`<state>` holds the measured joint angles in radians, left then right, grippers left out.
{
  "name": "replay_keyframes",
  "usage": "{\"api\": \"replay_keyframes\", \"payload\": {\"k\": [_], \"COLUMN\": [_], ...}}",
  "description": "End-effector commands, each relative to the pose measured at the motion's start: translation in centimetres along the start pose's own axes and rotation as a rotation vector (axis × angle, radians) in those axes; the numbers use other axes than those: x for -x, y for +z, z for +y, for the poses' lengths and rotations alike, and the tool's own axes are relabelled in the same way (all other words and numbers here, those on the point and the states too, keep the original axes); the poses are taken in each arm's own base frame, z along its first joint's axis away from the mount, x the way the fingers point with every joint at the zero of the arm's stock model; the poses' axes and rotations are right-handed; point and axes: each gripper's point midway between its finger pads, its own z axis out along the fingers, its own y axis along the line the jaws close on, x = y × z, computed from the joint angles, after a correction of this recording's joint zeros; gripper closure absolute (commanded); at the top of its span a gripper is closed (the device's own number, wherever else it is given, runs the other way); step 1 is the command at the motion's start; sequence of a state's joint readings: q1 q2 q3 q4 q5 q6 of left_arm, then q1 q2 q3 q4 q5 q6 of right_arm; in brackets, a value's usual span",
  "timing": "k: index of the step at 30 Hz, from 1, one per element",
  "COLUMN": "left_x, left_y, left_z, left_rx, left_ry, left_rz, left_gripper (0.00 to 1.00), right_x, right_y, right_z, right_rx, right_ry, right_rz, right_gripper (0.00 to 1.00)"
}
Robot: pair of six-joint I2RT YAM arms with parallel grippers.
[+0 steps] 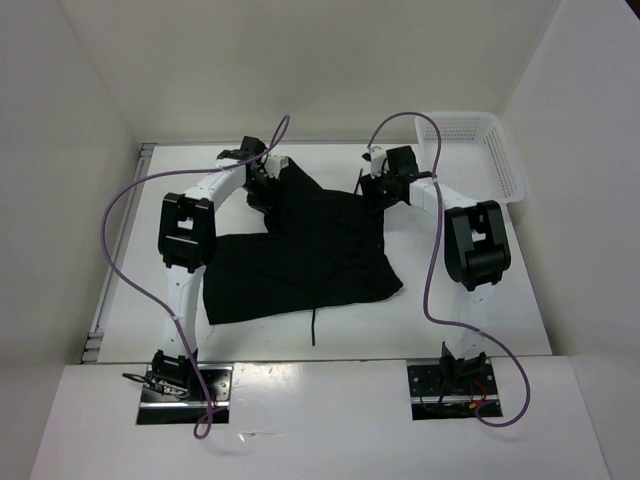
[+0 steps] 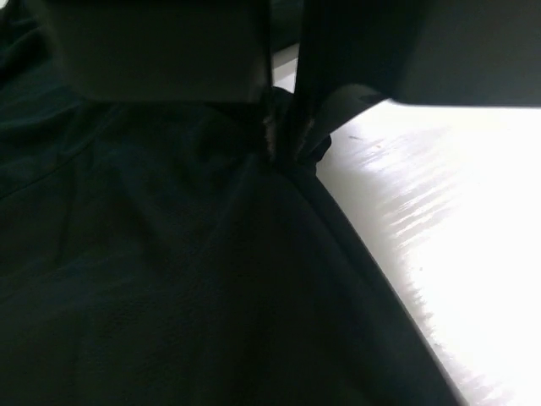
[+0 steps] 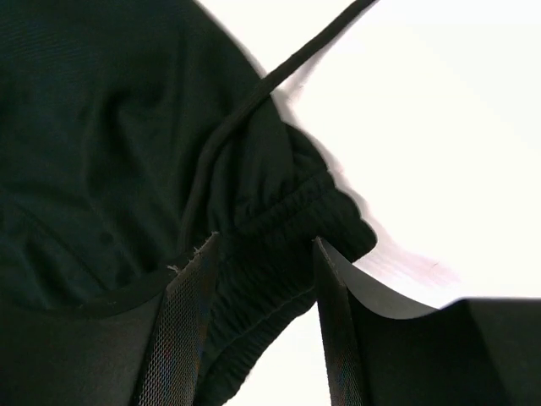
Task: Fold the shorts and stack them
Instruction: Flatten the shorts out
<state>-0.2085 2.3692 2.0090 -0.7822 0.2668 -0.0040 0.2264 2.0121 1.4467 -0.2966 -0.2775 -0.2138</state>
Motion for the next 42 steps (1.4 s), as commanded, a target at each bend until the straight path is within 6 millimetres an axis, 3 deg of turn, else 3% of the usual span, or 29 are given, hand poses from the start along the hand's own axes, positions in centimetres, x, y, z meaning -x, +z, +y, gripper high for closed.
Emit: {"api": "replay_keyframes", "payload": {"k": [1, 5, 7, 9, 13, 14, 17, 19, 22, 25, 29, 35, 38, 41, 42], "left_x": [-2.0, -3.5, -3.7, -2.7, -1.9, -1.5, -1.6, -2.5, -5.3, -7.4, -7.9, -7.8, -8.4, -9.8, -10.3], "left_y": [-0.2, -0.2, -0.5, -1.8, -6.3, -8.3, -11.3, -12.0, -11.8, -11.2, -10.7, -11.7, -13.2, -13.7, -13.8], "left_z": [-0.2, -0.7, -0.5, 1.0, 7.8, 9.4, 10.7, 11.0, 11.1, 10.6, 9.4, 12.1, 13.6, 14.0, 13.9], "left_rx": [-0.02, -0.045, -0.026, 0.048, 0.245, 0.282, 0.33, 0.343, 0.359, 0.304, 0.241, 0.289, 0.335, 0.341, 0.35], "left_ry": [-0.017, -0.029, -0.028, -0.023, -0.103, -0.13, -0.157, -0.169, -0.188, -0.215, -0.216, -0.261, -0.291, -0.317, -0.319], "left_rz": [0.047, 0.079, 0.082, 0.037, -0.033, -0.069, -0.11, -0.103, -0.053, -0.019, -0.018, -0.043, -0.057, -0.048, -0.038], "left_gripper": [0.85, 1.0, 1.0, 1.0, 1.0, 1.0, 1.0, 1.0, 0.88, 0.53, 0.41, 0.39, 0.39, 0.37, 0.37], "right_x": [1.3, 0.1, 0.4, 0.7, 0.1, 0.1, 0.5, 0.2, 0.5, 1.2, 2.3, 6.4, 4.6, 0.0, -1.3], "right_y": [1.2, 2.0, 2.0, 2.0, 2.5, 2.5, 2.7, 3.1, 3.3, 3.5, 3.3, 1.7, 0.0, -2.3, -2.7], "right_z": [-1.1, -1.7, -2.0, -2.2, -2.3, -2.3, -1.7, -1.3, -0.4, 0.7, 1.9, 5.1, 9.3, 11.3, 13.2], "right_rx": [-0.056, -0.086, -0.097, -0.134, -0.155, -0.155, -0.155, -0.156, -0.144, -0.123, -0.076, 0.049, 0.238, 0.375, 0.42], "right_ry": [0.004, 0.01, 0.008, -0.011, -0.015, -0.015, -0.041, -0.059, -0.095, -0.12, -0.178, -0.17, -0.224, -0.289, -0.341], "right_rz": [-0.053, -0.025, -0.034, -0.04, -0.027, -0.027, -0.035, -0.024, -0.031, -0.042, -0.055, -0.118, -0.051, 0.076, 0.113], "right_gripper": [0.46, 0.55, 0.63, 0.69, 0.88, 0.9, 0.97, 0.97, 0.97, 0.97, 0.72, 0.55, 0.38, 0.27, 0.23]}}
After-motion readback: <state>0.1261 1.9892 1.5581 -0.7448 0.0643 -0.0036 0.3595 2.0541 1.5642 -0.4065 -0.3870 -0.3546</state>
